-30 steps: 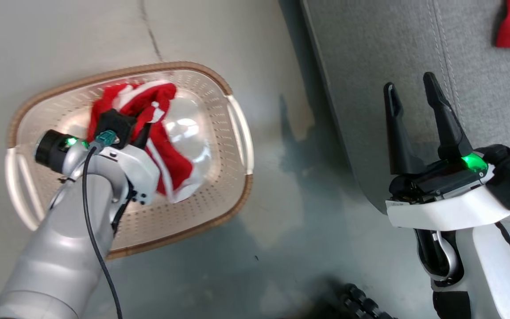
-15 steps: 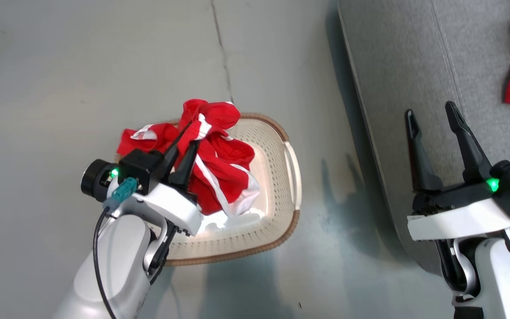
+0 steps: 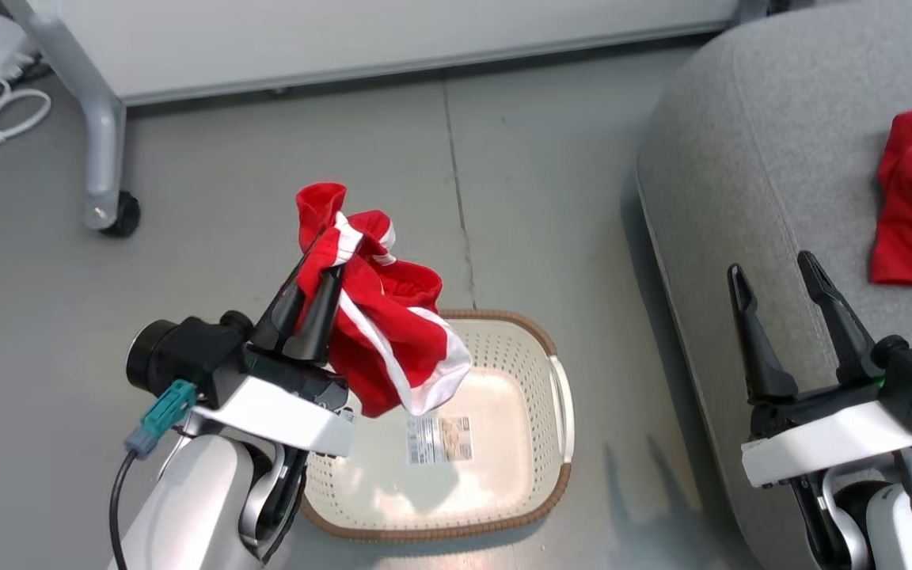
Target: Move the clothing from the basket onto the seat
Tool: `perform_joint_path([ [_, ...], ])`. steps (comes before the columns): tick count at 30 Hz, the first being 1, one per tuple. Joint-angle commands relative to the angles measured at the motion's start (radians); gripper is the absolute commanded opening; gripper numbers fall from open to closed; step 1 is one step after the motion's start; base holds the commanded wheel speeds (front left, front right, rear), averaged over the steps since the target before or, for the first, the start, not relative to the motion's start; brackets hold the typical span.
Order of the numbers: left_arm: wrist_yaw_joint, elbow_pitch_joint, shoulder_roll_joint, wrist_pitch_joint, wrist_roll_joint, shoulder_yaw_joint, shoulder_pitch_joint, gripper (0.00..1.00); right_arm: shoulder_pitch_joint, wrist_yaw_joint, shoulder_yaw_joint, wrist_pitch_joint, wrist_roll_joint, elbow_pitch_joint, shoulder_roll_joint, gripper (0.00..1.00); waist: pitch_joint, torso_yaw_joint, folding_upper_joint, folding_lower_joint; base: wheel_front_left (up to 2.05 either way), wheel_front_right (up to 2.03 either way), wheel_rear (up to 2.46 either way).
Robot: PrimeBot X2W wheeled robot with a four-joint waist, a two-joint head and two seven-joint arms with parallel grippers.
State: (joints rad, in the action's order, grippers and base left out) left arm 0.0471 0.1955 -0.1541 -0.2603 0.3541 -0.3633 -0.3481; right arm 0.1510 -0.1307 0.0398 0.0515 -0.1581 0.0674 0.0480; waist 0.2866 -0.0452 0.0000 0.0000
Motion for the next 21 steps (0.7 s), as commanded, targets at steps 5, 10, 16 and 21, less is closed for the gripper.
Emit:
perform_joint_path([
  [5, -0.001, -0.084, 0.008, -0.006, 0.028, 0.025, 0.052, 0.0, -0.053, 0.0, -0.012, -0.02, -0.008, 0.018, 0.005, 1.0, -0.095, 0.022, 0.0, 0.0, 0.0, 0.0, 0.0],
  [10, -0.005, -0.143, 0.019, -0.006, 0.047, 0.042, 0.099, 0.0, -0.098, 0.0, -0.004, -0.038, -0.018, 0.029, 0.006, 1.0, -0.153, 0.021, 0.0, 0.0, 0.0, 0.0, 0.0],
  [16, -0.015, -0.193, 0.014, 0.007, 0.051, 0.03, 0.144, 0.0, -0.133, 0.0, -0.001, -0.049, -0.028, 0.042, 0.005, 1.0, -0.199, 0.01, 0.0, 0.0, 0.0, 0.0, 0.0],
  [21, -0.022, -0.218, 0.011, 0.026, 0.052, 0.01, 0.183, 0.0, -0.155, 0.0, 0.004, -0.055, -0.038, 0.043, 0.005, 1.0, -0.221, 0.003, 0.0, 0.0, 0.0, 0.0, 0.0],
])
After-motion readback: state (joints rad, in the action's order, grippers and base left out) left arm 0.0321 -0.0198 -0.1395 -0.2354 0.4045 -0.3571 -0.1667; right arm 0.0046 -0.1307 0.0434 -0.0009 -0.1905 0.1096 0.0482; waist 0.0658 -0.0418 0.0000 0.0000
